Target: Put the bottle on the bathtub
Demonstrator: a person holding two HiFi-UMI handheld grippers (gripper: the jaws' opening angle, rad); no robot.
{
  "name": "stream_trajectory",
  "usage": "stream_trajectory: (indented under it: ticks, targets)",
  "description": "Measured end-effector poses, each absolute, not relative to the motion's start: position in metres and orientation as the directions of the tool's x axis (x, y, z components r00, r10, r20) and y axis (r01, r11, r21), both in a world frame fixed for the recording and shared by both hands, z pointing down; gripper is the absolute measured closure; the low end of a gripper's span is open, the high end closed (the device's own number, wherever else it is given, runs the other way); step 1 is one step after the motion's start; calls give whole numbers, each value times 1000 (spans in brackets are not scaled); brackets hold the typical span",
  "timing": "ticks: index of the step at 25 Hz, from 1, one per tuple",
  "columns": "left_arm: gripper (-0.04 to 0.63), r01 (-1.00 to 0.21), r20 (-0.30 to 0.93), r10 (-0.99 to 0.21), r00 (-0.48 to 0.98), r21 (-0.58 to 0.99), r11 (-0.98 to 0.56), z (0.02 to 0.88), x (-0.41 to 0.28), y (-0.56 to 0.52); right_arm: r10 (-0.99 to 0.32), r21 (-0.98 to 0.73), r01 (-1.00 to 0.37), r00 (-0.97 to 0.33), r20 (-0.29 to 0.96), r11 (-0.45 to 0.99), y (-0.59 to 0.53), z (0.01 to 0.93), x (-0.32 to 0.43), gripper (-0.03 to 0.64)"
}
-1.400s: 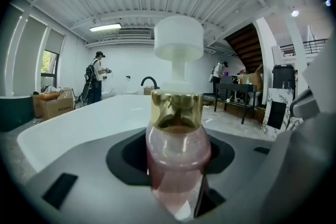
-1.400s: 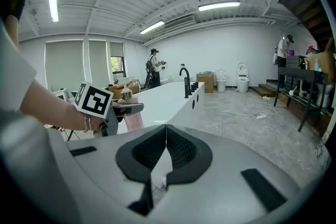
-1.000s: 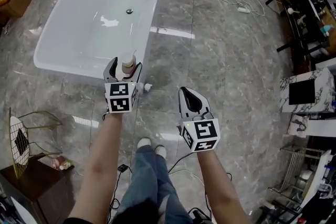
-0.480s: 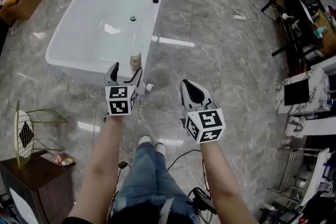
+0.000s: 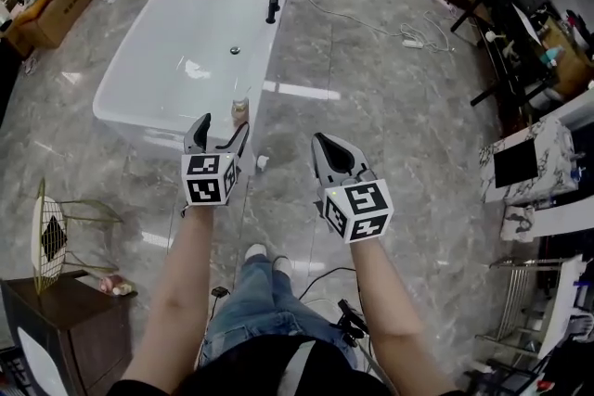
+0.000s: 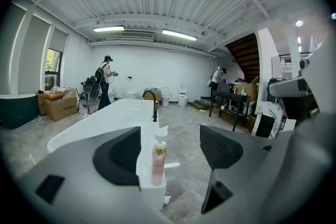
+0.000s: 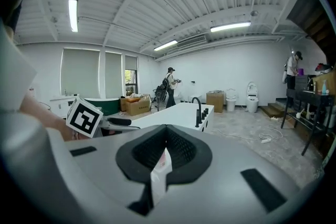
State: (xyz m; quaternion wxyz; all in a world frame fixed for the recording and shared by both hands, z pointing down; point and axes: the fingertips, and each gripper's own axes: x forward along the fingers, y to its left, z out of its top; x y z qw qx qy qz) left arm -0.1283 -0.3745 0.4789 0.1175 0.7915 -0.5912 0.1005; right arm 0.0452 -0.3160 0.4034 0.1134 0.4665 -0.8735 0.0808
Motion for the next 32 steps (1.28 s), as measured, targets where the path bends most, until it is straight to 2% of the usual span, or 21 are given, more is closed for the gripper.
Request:
stream_trajectory:
  ticks: [14, 17, 22, 26, 28, 32]
  targets:
    - [334, -951, 143, -942, 305, -5, -309, 375, -117, -316, -831, 79, -831, -538, 142, 551, -281, 317, 58, 601]
    - [379, -953, 102, -949, 298, -30, -303, 355, -115, -306, -838, 93, -834, -534, 111, 543, -274, 302, 61, 601]
    - [468, -964, 21, -966, 259, -56, -259, 316, -123, -293, -837, 12, -837, -546, 40, 547, -265, 274, 64, 601]
    - [562, -966, -64, -965, 255, -52, -252, 291, -129, -277, -846, 96, -841, -533, 11, 532, -255, 256, 59, 601]
    - [583, -964, -92, -960, 263, -53, -259, 282, -132, -271, -852, 150, -844, -523, -12, 516, -250, 247, 57, 601]
    - [584, -957, -109, -952, 284, -93, -275, 269, -129, -266, -864, 196, -856, -499, -67, 479, -243, 228, 62, 601]
